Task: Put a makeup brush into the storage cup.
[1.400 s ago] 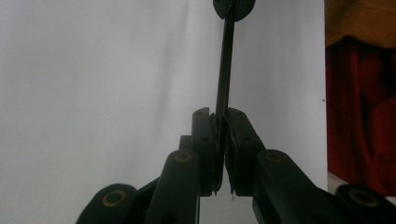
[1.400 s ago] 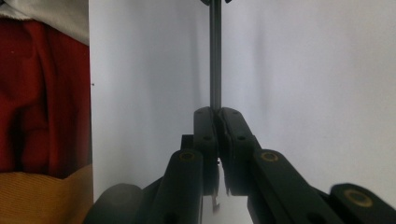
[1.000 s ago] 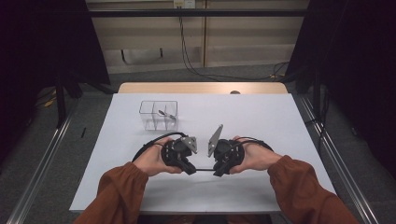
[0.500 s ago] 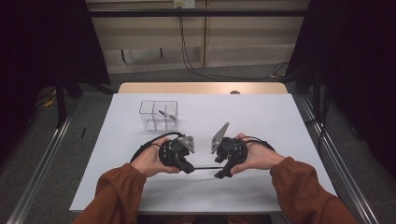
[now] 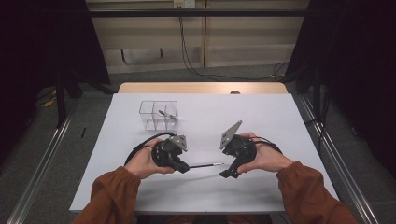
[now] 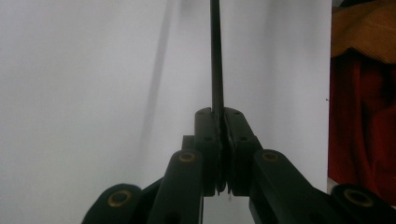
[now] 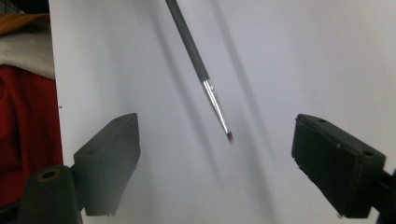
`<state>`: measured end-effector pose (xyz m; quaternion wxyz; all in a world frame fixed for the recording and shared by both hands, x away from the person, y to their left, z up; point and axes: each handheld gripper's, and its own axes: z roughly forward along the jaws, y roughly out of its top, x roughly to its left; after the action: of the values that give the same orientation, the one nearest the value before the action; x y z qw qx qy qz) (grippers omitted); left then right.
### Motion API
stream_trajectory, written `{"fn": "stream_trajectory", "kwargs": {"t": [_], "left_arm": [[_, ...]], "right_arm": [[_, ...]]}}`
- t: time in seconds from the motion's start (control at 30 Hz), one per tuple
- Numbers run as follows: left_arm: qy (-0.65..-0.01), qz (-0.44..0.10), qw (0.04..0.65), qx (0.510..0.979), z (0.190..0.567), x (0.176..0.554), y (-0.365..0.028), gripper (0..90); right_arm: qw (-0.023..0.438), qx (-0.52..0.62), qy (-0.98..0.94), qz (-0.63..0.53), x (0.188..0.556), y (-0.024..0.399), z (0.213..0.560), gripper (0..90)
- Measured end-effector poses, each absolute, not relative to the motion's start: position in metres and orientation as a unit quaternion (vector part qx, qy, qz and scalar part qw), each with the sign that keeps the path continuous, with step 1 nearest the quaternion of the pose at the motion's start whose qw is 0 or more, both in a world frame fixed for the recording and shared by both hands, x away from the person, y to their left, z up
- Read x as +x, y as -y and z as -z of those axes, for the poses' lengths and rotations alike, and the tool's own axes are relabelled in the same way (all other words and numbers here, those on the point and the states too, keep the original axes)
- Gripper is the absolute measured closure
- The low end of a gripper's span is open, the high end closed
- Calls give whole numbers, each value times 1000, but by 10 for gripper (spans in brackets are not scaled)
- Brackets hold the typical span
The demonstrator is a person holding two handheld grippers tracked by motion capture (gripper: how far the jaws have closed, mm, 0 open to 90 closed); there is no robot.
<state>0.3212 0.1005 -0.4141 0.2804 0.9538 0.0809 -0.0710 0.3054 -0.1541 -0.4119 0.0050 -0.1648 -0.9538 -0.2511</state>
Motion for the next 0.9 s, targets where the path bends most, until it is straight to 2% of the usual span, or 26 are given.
{"fn": "stream_trajectory", "kwargs": {"t": [0.13, 0.3, 0.9], "left_arm": [[-87, 72, 284, 952, 416, 321, -104, 855], [-103, 75, 289, 949, 416, 320, -108, 855], [-131, 66, 325, 934, 421, 316, -134, 855]], "right_arm": [[-6, -175, 947, 269, 303, 161, 412, 68], [-14, -189, 943, 275, 301, 167, 413, 52], [-15, -239, 917, 320, 295, 192, 420, 47]]}}
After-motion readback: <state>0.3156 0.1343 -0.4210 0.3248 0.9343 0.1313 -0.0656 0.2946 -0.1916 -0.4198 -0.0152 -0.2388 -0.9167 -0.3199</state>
